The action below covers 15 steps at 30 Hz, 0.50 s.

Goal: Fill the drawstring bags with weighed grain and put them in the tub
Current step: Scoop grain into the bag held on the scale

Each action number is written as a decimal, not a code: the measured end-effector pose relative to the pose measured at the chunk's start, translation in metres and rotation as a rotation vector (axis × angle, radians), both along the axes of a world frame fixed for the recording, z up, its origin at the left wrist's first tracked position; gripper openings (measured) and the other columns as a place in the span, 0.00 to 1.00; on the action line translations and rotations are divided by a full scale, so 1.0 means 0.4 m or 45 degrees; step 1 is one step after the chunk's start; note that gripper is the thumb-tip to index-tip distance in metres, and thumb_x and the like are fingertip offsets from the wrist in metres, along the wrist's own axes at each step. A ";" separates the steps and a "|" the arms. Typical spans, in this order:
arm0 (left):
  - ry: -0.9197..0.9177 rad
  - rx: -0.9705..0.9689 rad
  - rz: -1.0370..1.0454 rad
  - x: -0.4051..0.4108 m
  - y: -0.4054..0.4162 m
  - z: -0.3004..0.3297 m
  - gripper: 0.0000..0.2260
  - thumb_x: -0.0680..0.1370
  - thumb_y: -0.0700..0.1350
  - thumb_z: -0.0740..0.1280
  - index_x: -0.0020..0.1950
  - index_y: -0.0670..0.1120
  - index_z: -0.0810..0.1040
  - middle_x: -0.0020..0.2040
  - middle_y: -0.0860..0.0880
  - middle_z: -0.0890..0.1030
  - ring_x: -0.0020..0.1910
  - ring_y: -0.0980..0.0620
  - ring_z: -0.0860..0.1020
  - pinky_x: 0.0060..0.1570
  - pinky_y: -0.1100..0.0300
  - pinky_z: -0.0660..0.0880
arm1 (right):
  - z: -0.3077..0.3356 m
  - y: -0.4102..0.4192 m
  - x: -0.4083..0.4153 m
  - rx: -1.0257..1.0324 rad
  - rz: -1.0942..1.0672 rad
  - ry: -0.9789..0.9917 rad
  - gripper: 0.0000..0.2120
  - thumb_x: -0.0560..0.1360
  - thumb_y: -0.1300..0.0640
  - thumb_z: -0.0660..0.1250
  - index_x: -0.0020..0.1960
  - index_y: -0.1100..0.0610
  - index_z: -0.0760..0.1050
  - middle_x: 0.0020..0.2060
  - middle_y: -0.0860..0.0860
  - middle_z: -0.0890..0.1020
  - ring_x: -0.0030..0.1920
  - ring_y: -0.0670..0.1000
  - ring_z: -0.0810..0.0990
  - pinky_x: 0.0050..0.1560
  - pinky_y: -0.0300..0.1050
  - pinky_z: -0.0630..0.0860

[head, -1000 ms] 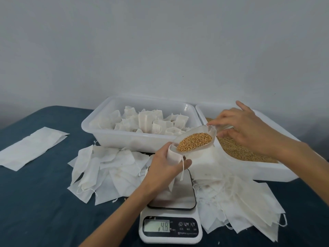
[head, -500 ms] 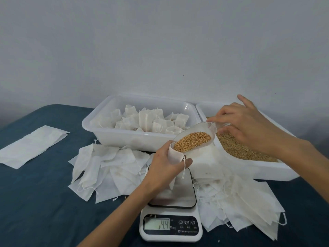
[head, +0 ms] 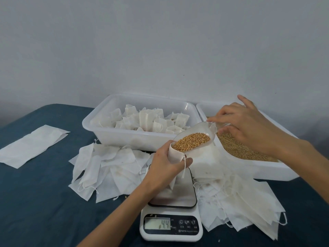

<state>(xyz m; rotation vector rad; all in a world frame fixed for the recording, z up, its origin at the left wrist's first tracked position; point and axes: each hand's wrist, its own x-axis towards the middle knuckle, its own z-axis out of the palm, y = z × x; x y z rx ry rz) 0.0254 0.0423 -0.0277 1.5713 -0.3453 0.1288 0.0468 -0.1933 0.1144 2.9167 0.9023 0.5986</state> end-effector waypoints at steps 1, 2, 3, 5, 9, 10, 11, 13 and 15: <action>0.002 -0.004 -0.002 0.000 0.001 0.000 0.11 0.72 0.47 0.77 0.52 0.51 0.80 0.43 0.55 0.84 0.44 0.56 0.83 0.49 0.59 0.78 | -0.001 0.000 0.000 -0.002 -0.003 0.001 0.17 0.78 0.58 0.70 0.66 0.46 0.80 0.53 0.46 0.80 0.58 0.50 0.77 0.80 0.59 0.46; 0.004 -0.005 -0.004 0.000 0.001 0.000 0.11 0.72 0.47 0.77 0.52 0.51 0.80 0.43 0.55 0.84 0.44 0.56 0.83 0.49 0.60 0.78 | -0.001 0.001 0.000 -0.003 -0.007 0.002 0.17 0.78 0.57 0.70 0.66 0.46 0.79 0.53 0.46 0.80 0.58 0.50 0.77 0.80 0.58 0.46; 0.005 -0.005 -0.005 0.000 0.001 0.000 0.11 0.72 0.48 0.77 0.52 0.51 0.80 0.43 0.55 0.84 0.44 0.56 0.83 0.49 0.60 0.78 | -0.001 0.001 0.000 -0.003 -0.010 0.003 0.18 0.78 0.57 0.70 0.66 0.46 0.79 0.54 0.46 0.80 0.59 0.50 0.77 0.80 0.58 0.46; 0.006 -0.006 -0.008 -0.001 0.002 -0.001 0.12 0.72 0.47 0.77 0.52 0.51 0.80 0.44 0.54 0.84 0.44 0.55 0.83 0.49 0.59 0.78 | -0.001 0.001 -0.001 0.004 -0.014 0.008 0.18 0.78 0.58 0.70 0.66 0.46 0.79 0.53 0.46 0.80 0.59 0.50 0.77 0.80 0.57 0.45; 0.012 -0.025 -0.031 -0.001 0.003 -0.001 0.11 0.73 0.46 0.77 0.54 0.50 0.80 0.45 0.54 0.85 0.45 0.55 0.83 0.49 0.58 0.78 | 0.000 0.003 -0.004 0.003 -0.024 0.013 0.17 0.79 0.57 0.70 0.67 0.47 0.79 0.54 0.47 0.80 0.59 0.51 0.77 0.80 0.56 0.44; 0.016 -0.028 -0.032 -0.001 0.003 -0.001 0.12 0.73 0.46 0.77 0.54 0.50 0.80 0.45 0.54 0.85 0.45 0.54 0.83 0.49 0.57 0.79 | 0.000 0.003 -0.005 0.002 -0.024 0.012 0.17 0.78 0.57 0.70 0.67 0.47 0.79 0.54 0.47 0.80 0.59 0.51 0.77 0.80 0.56 0.45; 0.020 -0.031 -0.029 0.000 0.004 -0.001 0.12 0.73 0.47 0.77 0.54 0.50 0.80 0.45 0.53 0.85 0.45 0.54 0.83 0.50 0.56 0.79 | -0.001 0.003 -0.005 0.001 -0.023 0.011 0.18 0.78 0.58 0.70 0.67 0.47 0.79 0.54 0.47 0.80 0.59 0.51 0.77 0.80 0.57 0.45; 0.027 -0.035 -0.014 0.001 0.004 -0.001 0.13 0.72 0.47 0.78 0.54 0.50 0.81 0.45 0.52 0.85 0.46 0.53 0.83 0.51 0.55 0.80 | -0.001 0.003 -0.006 -0.004 -0.023 0.010 0.17 0.79 0.58 0.70 0.67 0.47 0.79 0.53 0.47 0.80 0.59 0.51 0.77 0.80 0.57 0.45; 0.025 -0.040 -0.006 0.001 0.004 0.000 0.12 0.72 0.47 0.78 0.53 0.51 0.81 0.44 0.52 0.85 0.44 0.54 0.83 0.48 0.60 0.79 | -0.002 0.003 -0.006 -0.009 -0.022 0.012 0.17 0.79 0.57 0.69 0.67 0.47 0.79 0.53 0.47 0.80 0.59 0.50 0.77 0.80 0.57 0.45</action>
